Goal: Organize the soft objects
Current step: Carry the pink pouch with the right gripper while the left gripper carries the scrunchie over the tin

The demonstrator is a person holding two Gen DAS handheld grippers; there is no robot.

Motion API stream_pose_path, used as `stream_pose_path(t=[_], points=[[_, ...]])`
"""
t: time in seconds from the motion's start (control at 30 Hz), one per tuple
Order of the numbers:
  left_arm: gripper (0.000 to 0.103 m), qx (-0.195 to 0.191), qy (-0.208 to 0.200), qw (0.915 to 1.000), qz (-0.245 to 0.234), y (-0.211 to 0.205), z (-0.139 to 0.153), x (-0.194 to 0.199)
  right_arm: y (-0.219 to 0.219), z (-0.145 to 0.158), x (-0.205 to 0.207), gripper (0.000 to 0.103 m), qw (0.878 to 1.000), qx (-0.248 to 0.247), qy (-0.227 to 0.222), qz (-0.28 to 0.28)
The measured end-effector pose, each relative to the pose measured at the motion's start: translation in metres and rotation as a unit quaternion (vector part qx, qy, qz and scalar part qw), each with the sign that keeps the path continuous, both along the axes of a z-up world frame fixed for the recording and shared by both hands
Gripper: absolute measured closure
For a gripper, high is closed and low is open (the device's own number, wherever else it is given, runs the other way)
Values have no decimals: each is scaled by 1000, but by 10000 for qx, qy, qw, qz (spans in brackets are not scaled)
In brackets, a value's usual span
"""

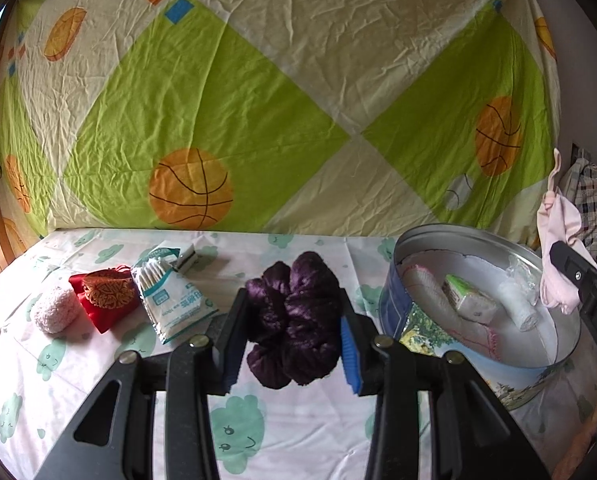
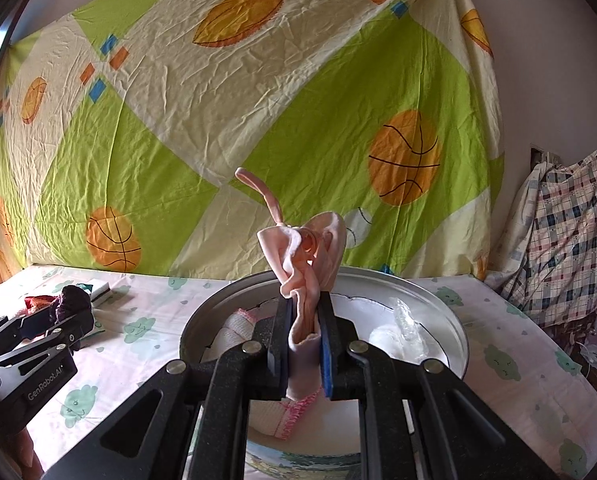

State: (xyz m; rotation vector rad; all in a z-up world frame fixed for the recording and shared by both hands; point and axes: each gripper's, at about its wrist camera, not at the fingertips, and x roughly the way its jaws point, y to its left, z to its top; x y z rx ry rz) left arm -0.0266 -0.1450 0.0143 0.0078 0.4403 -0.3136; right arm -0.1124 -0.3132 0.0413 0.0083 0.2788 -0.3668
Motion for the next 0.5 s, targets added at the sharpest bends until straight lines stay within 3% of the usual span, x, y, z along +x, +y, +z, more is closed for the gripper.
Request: stream_pose_path(t=[0.5], points=[[64, 22, -151, 9992, -377, -45, 13, -10, -51, 4, -7, 90, 9990, 128, -10, -438]])
